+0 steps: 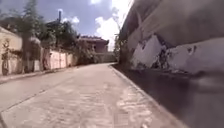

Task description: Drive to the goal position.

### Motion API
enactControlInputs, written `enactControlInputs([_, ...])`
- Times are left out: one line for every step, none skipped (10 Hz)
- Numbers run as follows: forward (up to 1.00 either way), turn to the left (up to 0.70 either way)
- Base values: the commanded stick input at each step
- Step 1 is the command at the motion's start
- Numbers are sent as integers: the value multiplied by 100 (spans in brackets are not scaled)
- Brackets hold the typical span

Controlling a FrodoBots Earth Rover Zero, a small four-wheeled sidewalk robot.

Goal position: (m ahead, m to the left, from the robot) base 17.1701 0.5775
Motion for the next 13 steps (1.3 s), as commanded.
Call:
enactControlInputs([85, -33])
enactControlInputs([85, -27])
enactControlInputs([85, -6])
enactControlInputs([85, 0])
enactControlInputs([85, 0])
enactControlInputs([85, 0])
enactControlInputs([85, 0])
enactControlInputs([85, 0])
enactControlInputs([85, 0])
enactControlInputs([85, 0])
enactControlInputs([85, 0])
enactControlInputs([85, 0])
enactControlInputs([85, 0])
